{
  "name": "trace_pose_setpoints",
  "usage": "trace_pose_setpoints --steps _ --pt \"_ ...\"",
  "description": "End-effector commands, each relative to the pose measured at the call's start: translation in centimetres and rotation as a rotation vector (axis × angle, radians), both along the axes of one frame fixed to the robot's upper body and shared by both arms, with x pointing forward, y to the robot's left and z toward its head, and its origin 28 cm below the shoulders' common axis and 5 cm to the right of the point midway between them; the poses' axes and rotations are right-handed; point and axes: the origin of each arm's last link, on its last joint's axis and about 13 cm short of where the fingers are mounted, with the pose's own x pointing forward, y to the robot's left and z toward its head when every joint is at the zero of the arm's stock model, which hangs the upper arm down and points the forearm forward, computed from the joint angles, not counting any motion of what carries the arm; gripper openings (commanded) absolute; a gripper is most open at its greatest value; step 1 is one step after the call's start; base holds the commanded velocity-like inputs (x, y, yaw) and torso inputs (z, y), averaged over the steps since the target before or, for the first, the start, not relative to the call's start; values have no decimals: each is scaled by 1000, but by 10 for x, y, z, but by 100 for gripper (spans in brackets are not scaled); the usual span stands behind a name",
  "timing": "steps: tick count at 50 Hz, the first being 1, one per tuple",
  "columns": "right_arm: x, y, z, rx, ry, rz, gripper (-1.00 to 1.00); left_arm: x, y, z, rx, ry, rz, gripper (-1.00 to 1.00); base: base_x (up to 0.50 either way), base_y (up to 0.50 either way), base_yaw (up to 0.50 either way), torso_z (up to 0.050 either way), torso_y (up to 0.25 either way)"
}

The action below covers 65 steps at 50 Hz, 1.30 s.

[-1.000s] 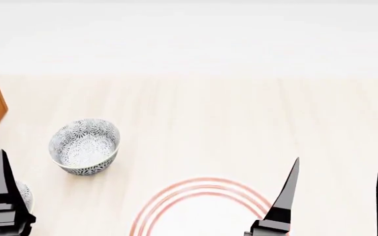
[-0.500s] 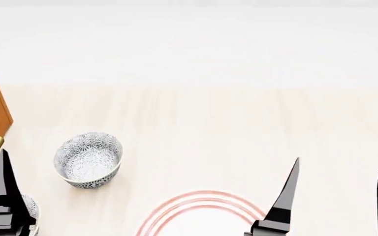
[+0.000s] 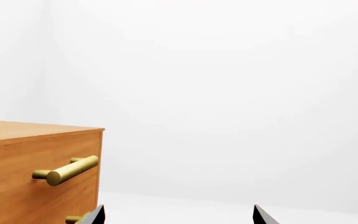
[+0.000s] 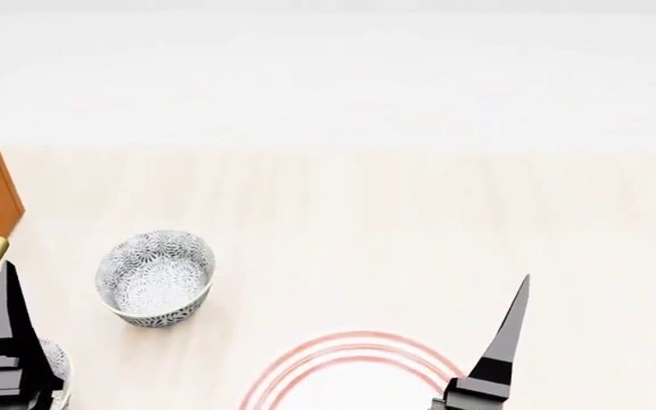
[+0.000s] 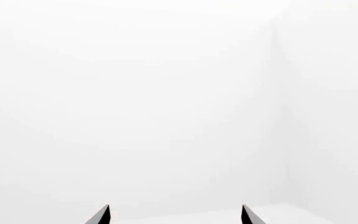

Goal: Open the top drawer of the cabinet.

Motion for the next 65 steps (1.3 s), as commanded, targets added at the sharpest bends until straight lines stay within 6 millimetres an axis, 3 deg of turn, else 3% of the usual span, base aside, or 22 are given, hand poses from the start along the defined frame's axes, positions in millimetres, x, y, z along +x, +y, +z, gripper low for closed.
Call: trace_pose_setpoints --steps 1,27,41,47,50,58,65 --pt "0 -1 -2 9 2 -5 100 -1 -1 -1 -4 9 -4 100 70 500 0 0 0" --pt "-1 -1 -3 6 -1 -6 100 -1 -1 -4 9 7 3 100 73 500 0 0 0" --pt "2 1 -6 -9 26 -10 100 5 -1 -1 -24 97 -19 100 2 39 0 0 0" --pt "2 0 -7 1 32 -4 100 4 -2 22 60 63 -18 100 0 0 0 0 0" --pt "2 -1 -8 14 43 0 100 1 -1 51 182 -12 1 100 0 0 0 0 0" --pt "0 -1 -12 25 62 22 100 0 8 98 325 -49 55 100 0 0 0 0 0" --pt "-1 -1 -12 30 78 25 100 6 13 117 503 -27 127 100 0 0 0 0 0"
